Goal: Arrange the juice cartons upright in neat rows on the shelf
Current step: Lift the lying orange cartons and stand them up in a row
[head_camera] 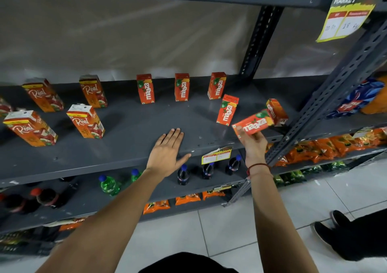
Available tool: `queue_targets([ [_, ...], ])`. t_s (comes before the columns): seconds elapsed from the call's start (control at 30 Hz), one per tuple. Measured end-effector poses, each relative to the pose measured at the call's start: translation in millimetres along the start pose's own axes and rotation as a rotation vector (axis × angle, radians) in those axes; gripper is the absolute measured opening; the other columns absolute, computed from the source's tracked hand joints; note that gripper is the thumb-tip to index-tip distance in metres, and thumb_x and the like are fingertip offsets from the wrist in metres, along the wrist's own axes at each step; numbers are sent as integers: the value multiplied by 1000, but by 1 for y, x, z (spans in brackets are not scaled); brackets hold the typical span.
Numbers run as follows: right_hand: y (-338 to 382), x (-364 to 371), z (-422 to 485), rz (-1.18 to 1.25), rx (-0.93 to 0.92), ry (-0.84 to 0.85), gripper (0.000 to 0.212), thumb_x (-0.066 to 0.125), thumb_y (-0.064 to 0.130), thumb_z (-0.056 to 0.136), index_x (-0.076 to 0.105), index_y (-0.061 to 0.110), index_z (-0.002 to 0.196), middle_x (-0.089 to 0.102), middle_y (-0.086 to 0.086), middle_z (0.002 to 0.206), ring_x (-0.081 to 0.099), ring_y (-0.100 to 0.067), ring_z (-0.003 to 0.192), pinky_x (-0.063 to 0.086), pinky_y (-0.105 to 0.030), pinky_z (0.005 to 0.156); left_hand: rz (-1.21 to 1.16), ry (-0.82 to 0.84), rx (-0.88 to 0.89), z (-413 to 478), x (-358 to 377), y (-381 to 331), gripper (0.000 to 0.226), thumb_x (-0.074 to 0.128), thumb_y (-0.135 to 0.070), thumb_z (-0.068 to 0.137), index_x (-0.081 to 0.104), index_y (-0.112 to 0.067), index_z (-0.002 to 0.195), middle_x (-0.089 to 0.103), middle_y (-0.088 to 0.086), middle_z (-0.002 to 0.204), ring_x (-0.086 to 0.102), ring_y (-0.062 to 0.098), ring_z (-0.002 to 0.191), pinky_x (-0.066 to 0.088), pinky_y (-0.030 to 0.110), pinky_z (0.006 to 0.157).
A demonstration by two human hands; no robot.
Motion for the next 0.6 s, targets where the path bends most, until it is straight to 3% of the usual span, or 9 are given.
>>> queue_targets([
  [0.07,4,19,-6,-119,-60,122,42,77,8,76,60,4,114,67,-2,101,64,-7,88,49,-12,75,-5,-1,-1,0,0,0,77,25,-62,89,21,-9,145,24,9,154,20,21,142,12,36,115],
  [0.13,9,42,-7,-241,-115,229,45,81,9,71,61,9,111,69,0,100,66,-3,87,51,-12,75,-1,-3,-1,0,1,0,77,24,-62,89,21,-9,145,24,9,154,19,21,142,12,36,115],
  [0.33,11,114,11,-621,-245,466,54,81,6,70,55,0,118,65,-19,121,62,-30,113,47,-45,103,-31,-17,0,0,-1,0,75,32,-59,89,26,-7,144,30,11,152,24,23,140,16,38,114],
  [0.47,1,137,21,-867,-263,578,59,81,15,73,53,3,123,63,-16,127,59,-30,119,45,-43,104,-28,-15,3,0,-1,0,76,31,-60,89,26,-8,144,29,11,152,24,22,140,16,38,115],
  [0.6,-6,143,23,-894,-248,634,61,78,12,76,49,2,128,59,-17,131,56,-31,123,42,-44,106,-27,-9,5,1,-1,0,76,29,-60,89,25,-8,144,29,10,152,23,22,141,16,38,115],
])
Point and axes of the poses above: each hand's wrist, its own z-axis towards the middle knuckle, its own x-axis out of the palm, y = z × x, the point moved 4 cm from there along z, towards the middle knuckle
